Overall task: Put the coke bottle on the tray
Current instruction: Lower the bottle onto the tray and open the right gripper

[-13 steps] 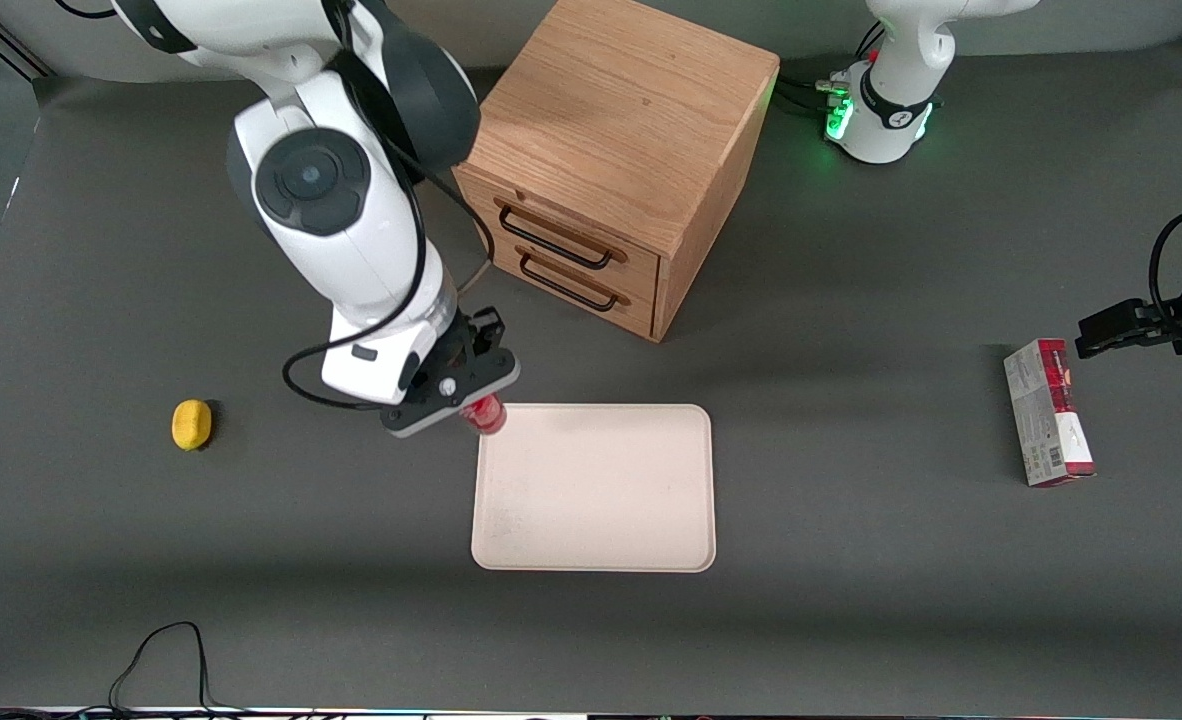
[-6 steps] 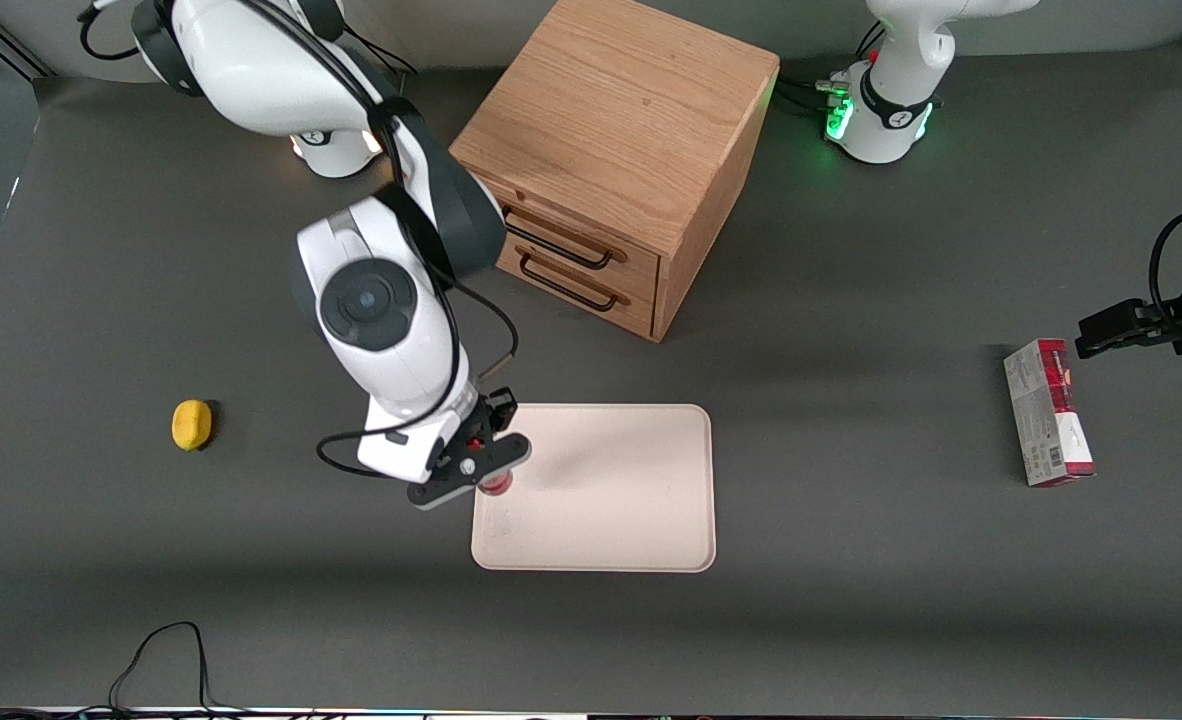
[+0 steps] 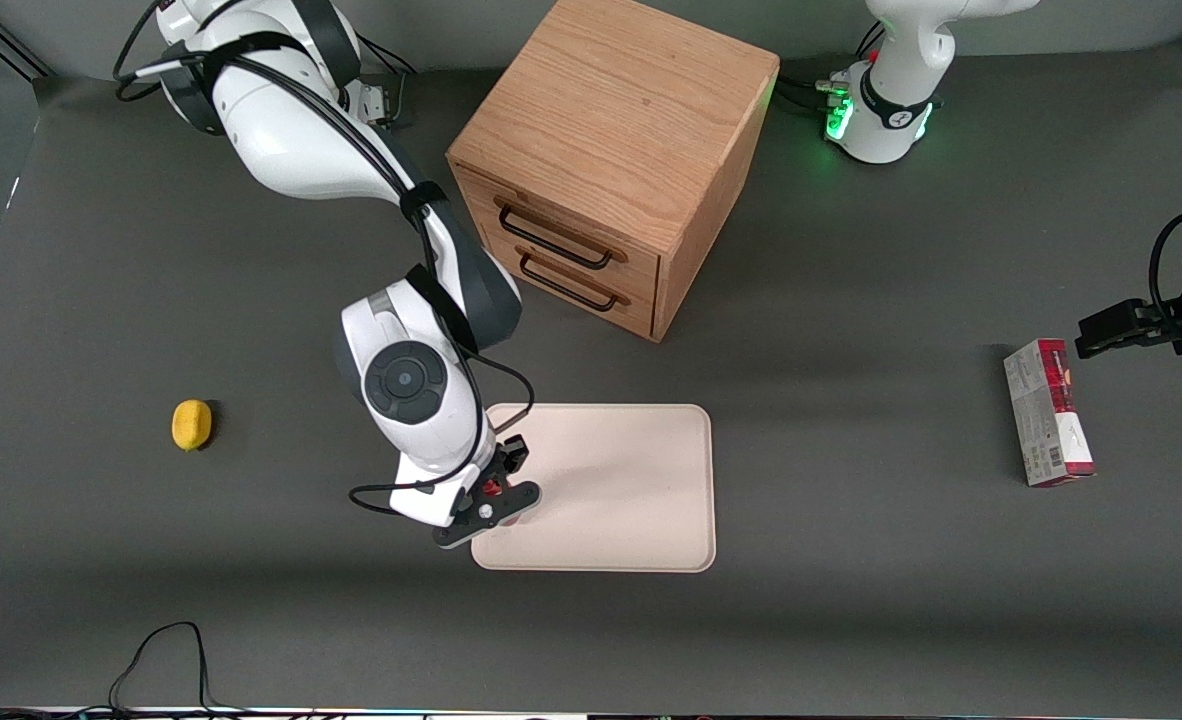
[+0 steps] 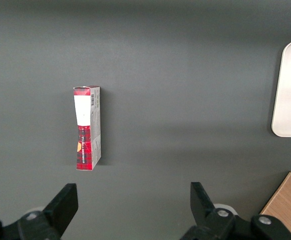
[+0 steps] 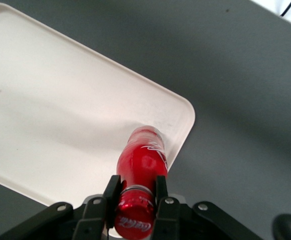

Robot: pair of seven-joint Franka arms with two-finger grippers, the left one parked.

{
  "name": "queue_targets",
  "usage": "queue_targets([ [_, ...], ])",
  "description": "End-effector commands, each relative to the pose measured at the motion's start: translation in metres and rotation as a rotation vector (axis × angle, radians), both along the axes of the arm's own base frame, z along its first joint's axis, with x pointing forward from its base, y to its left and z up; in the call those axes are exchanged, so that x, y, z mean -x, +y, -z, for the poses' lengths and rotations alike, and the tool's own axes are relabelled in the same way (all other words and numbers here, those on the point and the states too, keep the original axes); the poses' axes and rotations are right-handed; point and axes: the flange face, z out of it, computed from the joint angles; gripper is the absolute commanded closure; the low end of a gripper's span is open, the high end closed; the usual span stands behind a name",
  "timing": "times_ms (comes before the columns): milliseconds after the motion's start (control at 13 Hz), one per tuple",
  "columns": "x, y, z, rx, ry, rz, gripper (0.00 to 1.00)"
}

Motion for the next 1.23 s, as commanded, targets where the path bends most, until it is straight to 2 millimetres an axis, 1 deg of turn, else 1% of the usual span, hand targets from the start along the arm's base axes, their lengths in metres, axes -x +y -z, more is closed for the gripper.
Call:
queue_targets([
  [0,-0.007,0.001,-0.002,-0.023,-0.018,-0.016,1.00],
  [77,-0.010,-0.004,0.002,-0.029,-0.017,-0.010,1.00],
  [154,-0.010,-0.004,0.006,-0.037,-0.011,-0.013,1.00],
  [308,-0.012,-0.004,0.007,-0.041,-0.019,-0.015,1.00],
  [385,-0.012,-0.004,0.012,-0.038,-0.017,-0.014,1.00],
  [462,-0.013,-0.005,0.012,-0.038,-0.017,-0.012,0.86],
  [538,-0.013,-0.005,0.013,-0.039,-0.018,-0.011,0.31],
  [615,-0.014,-0.005,0.013,-0.043,-0.025,-0.011,0.00],
  [846,-0.014,-0.005,0.009,-0.046,-0.029,-0.002,0.00],
  [923,-0.013,-0.005,0.003,-0.046,-0.031,-0.002,0.00],
  [1000,-0.012,-0.005,-0.006,-0.046,-0.036,-0.003,0.00],
  [1154,-0.006,-0.010,-0.047,-0.047,-0.039,0.001,0.00],
])
